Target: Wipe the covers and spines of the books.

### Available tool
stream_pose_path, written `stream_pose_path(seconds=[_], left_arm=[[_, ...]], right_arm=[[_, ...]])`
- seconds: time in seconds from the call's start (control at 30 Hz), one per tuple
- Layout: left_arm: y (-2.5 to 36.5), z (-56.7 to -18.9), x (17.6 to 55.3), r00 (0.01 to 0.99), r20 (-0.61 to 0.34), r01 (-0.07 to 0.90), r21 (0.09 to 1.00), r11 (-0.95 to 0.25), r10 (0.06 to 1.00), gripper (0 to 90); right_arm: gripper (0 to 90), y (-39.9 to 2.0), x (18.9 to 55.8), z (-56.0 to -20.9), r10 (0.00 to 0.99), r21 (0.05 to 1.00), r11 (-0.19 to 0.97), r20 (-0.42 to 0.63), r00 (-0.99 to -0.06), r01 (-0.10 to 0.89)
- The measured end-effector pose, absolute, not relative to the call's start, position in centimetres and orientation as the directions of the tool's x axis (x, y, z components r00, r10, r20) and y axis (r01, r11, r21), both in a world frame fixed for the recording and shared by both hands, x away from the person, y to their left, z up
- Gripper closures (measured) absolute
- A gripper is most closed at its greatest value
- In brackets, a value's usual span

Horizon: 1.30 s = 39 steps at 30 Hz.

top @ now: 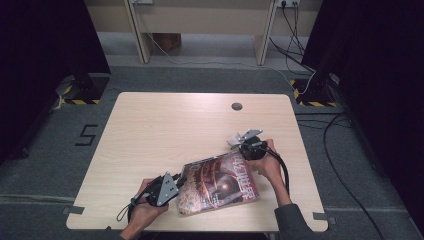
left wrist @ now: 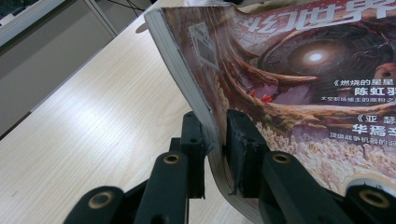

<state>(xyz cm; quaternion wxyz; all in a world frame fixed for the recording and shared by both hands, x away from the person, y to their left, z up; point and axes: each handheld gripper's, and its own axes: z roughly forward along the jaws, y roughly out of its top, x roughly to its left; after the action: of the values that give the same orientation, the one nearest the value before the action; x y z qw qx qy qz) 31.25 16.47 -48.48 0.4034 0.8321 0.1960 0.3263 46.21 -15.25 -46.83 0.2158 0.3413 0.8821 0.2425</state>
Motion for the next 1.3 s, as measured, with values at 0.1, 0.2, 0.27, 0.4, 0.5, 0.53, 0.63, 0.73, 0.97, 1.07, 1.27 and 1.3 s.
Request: stream_pose_path(seconds=[0.1, 0.2, 0.27, 0.4, 0.5, 0.53, 0.63, 0.73, 0.97, 1.07, 1.27, 1.3], left_arm=[[16.5, -48.5, 31.3, 0.711, 0.385, 0.063, 0.799, -0.598, 0.589, 77.3], [16.5, -48.5, 31.3, 0.709, 0.384, 0.063, 0.801, -0.596, 0.591, 77.2], [16.5, -48.5, 31.3, 0.71, 0.384, 0.062, 0.8, -0.596, 0.59, 77.2], [16.5, -48.5, 31.3, 0.71, 0.384, 0.063, 0.8, -0.596, 0.59, 77.2], [16.5, -48.5, 31.3, 0.71, 0.381, 0.066, 0.801, -0.595, 0.592, 77.1], [16.6, -48.5, 31.3, 0.711, 0.38, 0.067, 0.801, -0.594, 0.592, 77.1], [16.6, -48.5, 31.4, 0.711, 0.38, 0.068, 0.8, -0.596, 0.592, 77.1], [16.5, -48.5, 31.4, 0.71, 0.381, 0.068, 0.8, -0.596, 0.592, 77.1], [16.6, -48.6, 31.4, 0.712, 0.378, 0.07, 0.801, -0.595, 0.592, 77.0], [16.6, -48.6, 31.4, 0.711, 0.377, 0.072, 0.8, -0.595, 0.593, 76.9], [16.6, -48.6, 31.4, 0.711, 0.378, 0.072, 0.799, -0.596, 0.593, 76.8], [16.6, -48.6, 31.4, 0.71, 0.379, 0.071, 0.8, -0.596, 0.594, 76.8]], right_arm=[[77.6, -16.1, 46.6, -47.5, 0.726, 0.569, 0.636, -0.21, -0.655, 0.522], [77.6, -16.6, 46.7, -47.7, 0.738, 0.565, 0.626, -0.206, -0.642, 0.538], [77.5, -16.6, 46.7, -47.7, 0.738, 0.566, 0.624, -0.201, -0.644, 0.538], [77.5, -16.2, 46.5, -47.6, 0.726, 0.562, 0.638, -0.212, -0.654, 0.527], [77.5, -15.8, 46.3, -47.4, 0.713, 0.558, 0.652, -0.222, -0.665, 0.513], [77.5, -15.7, 46.2, -47.3, 0.715, 0.561, 0.649, -0.219, -0.664, 0.513], [77.5, -15.3, 46.0, -47.0, 0.699, 0.571, 0.657, -0.218, -0.681, 0.492], [77.5, -14.7, 45.5, -46.7, 0.686, 0.578, 0.662, -0.21, -0.697, 0.478], [77.4, -13.1, 44.5, -46.0, 0.647, 0.583, 0.691, -0.235, -0.725, 0.428], [77.4, -12.6, 44.1, -45.8, 0.64, 0.59, 0.693, -0.237, -0.731, 0.414], [77.3, -11.4, 43.0, -45.2, 0.607, 0.608, 0.702, -0.237, -0.758, 0.372], [77.3, -11.2, 42.8, -45.0, 0.602, 0.607, 0.706, -0.241, -0.762, 0.366]])
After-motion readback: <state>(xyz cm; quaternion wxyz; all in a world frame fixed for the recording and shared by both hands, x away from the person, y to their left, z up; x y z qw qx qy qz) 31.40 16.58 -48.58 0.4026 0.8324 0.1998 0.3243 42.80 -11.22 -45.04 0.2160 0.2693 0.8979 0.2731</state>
